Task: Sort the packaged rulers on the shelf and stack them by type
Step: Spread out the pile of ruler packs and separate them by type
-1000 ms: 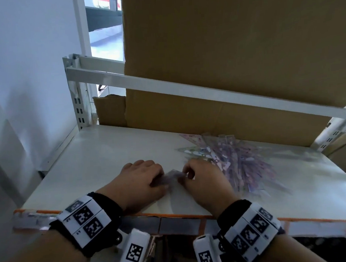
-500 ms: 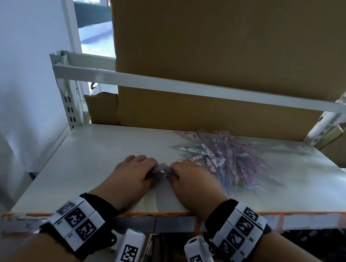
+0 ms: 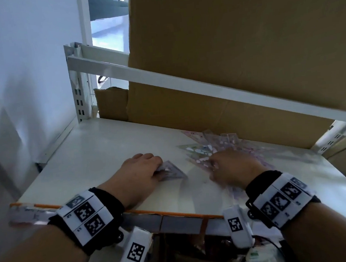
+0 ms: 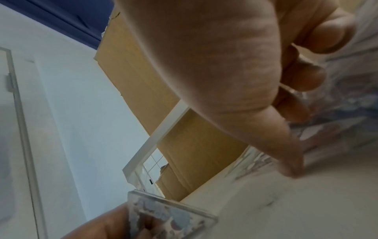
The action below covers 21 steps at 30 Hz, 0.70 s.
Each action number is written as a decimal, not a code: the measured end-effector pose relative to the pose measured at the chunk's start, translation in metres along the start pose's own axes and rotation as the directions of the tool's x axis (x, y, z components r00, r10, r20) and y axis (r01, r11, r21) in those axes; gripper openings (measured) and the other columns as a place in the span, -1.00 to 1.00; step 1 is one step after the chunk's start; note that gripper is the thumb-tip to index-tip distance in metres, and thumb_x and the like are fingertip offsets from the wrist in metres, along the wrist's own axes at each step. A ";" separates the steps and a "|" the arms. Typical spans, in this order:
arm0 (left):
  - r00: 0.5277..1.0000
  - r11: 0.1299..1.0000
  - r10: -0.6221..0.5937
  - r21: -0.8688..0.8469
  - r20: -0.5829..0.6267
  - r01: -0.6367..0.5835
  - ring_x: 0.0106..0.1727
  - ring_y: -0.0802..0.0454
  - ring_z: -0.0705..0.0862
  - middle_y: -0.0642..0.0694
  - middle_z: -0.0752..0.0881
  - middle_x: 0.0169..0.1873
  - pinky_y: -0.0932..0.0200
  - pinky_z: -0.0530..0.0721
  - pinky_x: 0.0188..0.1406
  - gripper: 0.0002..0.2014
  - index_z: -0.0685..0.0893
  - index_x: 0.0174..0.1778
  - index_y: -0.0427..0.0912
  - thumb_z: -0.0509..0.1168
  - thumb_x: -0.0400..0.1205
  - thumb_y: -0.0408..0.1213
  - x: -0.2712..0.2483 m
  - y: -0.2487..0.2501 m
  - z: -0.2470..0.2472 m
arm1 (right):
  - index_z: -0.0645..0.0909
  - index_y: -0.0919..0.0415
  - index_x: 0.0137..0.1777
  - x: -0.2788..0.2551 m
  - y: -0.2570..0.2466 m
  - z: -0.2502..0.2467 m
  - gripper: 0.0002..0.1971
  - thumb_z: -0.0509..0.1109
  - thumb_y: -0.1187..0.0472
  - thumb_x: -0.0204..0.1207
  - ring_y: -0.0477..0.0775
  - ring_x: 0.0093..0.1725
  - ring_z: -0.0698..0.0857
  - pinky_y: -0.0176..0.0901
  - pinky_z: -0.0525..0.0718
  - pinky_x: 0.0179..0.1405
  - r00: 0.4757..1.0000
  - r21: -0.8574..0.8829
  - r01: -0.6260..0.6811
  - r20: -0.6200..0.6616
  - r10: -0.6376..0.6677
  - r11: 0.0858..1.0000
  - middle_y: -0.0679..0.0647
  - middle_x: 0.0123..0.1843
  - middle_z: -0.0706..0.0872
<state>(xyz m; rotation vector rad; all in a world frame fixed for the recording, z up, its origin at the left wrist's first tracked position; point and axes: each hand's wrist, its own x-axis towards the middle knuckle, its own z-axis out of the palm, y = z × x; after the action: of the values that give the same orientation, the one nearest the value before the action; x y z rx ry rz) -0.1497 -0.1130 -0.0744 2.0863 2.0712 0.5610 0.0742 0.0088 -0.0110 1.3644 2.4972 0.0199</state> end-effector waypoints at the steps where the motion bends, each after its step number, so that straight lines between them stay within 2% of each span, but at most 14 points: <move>1: 1.000 1.000 0.002 0.000 -0.001 -0.002 0.10 0.01 0.53 0.04 0.61 0.03 0.03 0.53 0.18 -0.77 0.54 0.07 0.03 0.11 0.74 0.07 0.000 0.000 0.000 | 0.60 -0.02 0.01 0.000 0.000 0.000 -0.80 0.32 -0.06 0.46 0.08 -0.04 0.63 -0.08 0.60 -0.09 1.000 -0.025 0.003 -0.008 -0.003 1.000 0.03 0.09 0.71; 4: 1.000 1.000 0.007 0.003 0.011 -0.007 0.08 -0.02 0.53 0.01 0.61 0.01 0.01 0.53 0.17 -0.75 0.54 0.04 0.00 0.09 0.74 0.08 -0.001 0.001 -0.002 | 0.70 -0.01 0.13 -0.002 -0.005 -0.001 -0.71 0.34 -0.10 0.51 0.09 0.07 0.69 -0.05 0.67 -0.02 0.999 -0.066 -0.008 -0.049 0.005 0.998 0.02 0.11 0.74; 7: 1.000 1.000 0.008 0.016 0.012 -0.009 0.07 -0.05 0.54 -0.01 0.61 -0.01 0.00 0.53 0.15 -0.75 0.52 0.00 -0.01 0.09 0.74 0.07 0.000 0.002 -0.003 | 0.69 0.06 0.11 -0.003 -0.009 -0.003 -0.67 0.28 -0.13 0.55 0.10 0.03 0.69 0.01 0.71 0.02 0.999 -0.058 -0.016 -0.029 0.014 0.998 0.05 0.07 0.73; 9: 1.000 1.000 0.009 0.021 0.012 -0.009 0.07 -0.04 0.54 0.00 0.61 -0.02 0.00 0.53 0.14 -0.77 0.49 -0.03 0.01 0.09 0.74 0.07 0.000 0.002 -0.003 | 0.67 0.10 -0.02 -0.002 -0.009 -0.002 -0.71 0.25 -0.08 0.55 0.07 -0.10 0.67 -0.09 0.66 -0.16 0.998 -0.073 0.002 -0.057 -0.006 0.997 0.05 -0.06 0.70; 11: 1.000 1.000 0.010 0.023 0.016 -0.010 0.06 -0.04 0.53 0.01 0.59 -0.03 0.02 0.52 0.13 -0.79 0.43 -0.08 0.05 0.09 0.74 0.07 0.000 0.002 -0.003 | 0.51 0.09 -0.28 -0.003 -0.009 -0.002 -0.69 0.18 -0.10 0.56 0.00 -0.32 0.54 -0.19 0.44 -0.41 0.994 -0.001 -0.006 -0.107 0.006 1.000 0.01 -0.29 0.56; 12: 1.000 1.000 0.009 0.026 0.018 -0.010 0.06 -0.04 0.53 0.01 0.59 -0.03 0.02 0.51 0.13 -0.80 0.41 -0.09 0.06 0.09 0.74 0.08 0.000 0.002 -0.003 | 0.40 0.07 -0.35 -0.004 -0.010 -0.002 -0.66 0.15 -0.11 0.57 -0.01 -0.39 0.48 -0.19 0.35 -0.46 0.989 0.041 -0.012 -0.146 0.018 0.999 -0.01 -0.38 0.47; 13: 1.000 0.999 0.008 0.031 0.017 -0.009 0.07 -0.04 0.54 0.01 0.59 -0.03 0.03 0.52 0.13 -0.80 0.41 -0.09 0.06 0.09 0.74 0.07 0.000 0.002 -0.003 | 0.35 0.08 -0.37 -0.006 -0.009 -0.003 -0.65 0.14 -0.07 0.59 0.00 -0.41 0.48 -0.19 0.34 -0.47 0.980 0.063 -0.011 -0.196 0.023 0.998 -0.03 -0.42 0.43; 15: 1.000 0.999 0.007 0.038 0.012 -0.008 0.07 -0.05 0.54 0.00 0.60 -0.02 0.01 0.52 0.14 -0.79 0.46 -0.06 0.03 0.10 0.74 0.06 0.000 0.002 -0.002 | 0.36 0.12 -0.35 -0.009 -0.005 -0.004 -0.66 0.10 0.01 0.64 0.04 -0.39 0.55 -0.18 0.40 -0.44 0.957 0.085 -0.020 -0.288 0.044 0.996 -0.01 -0.43 0.48; 17: 1.000 0.999 0.009 0.038 0.006 -0.009 0.08 -0.05 0.55 -0.01 0.61 -0.01 0.01 0.53 0.14 -0.78 0.51 -0.01 -0.01 0.11 0.74 0.05 0.001 0.001 -0.002 | 0.39 0.10 -0.40 -0.013 -0.001 -0.004 -0.61 0.05 -0.05 0.61 0.02 -0.42 0.51 -0.18 0.36 -0.47 0.939 0.139 -0.064 -0.328 0.107 0.988 0.01 -0.44 0.50; 19: 1.000 0.999 0.011 0.033 0.000 -0.011 0.08 -0.06 0.55 -0.01 0.61 -0.02 0.02 0.53 0.14 -0.78 0.52 0.01 -0.01 0.11 0.74 0.04 0.000 0.002 -0.002 | 0.40 0.10 -0.44 -0.013 0.006 -0.001 -0.62 0.13 -0.04 0.57 0.00 -0.45 0.48 -0.17 0.36 -0.49 0.936 0.225 -0.078 -0.320 0.149 0.971 0.00 -0.46 0.50; 21: 1.000 1.000 0.011 0.028 0.001 -0.011 0.07 -0.05 0.55 -0.01 0.60 -0.02 0.02 0.53 0.14 -0.78 0.51 -0.01 -0.01 0.11 0.74 0.04 0.000 0.002 -0.002 | 0.46 0.20 -0.42 -0.012 0.012 0.003 -0.69 0.28 0.07 0.50 0.00 -0.47 0.49 -0.14 0.39 -0.46 0.938 0.377 -0.055 -0.298 0.177 0.924 -0.01 -0.49 0.52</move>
<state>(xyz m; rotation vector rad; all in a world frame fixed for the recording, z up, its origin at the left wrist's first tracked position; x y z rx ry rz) -0.1486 -0.1134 -0.0715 2.1139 2.0802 0.5360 0.0910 0.0052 -0.0089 1.7894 2.7887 -0.2211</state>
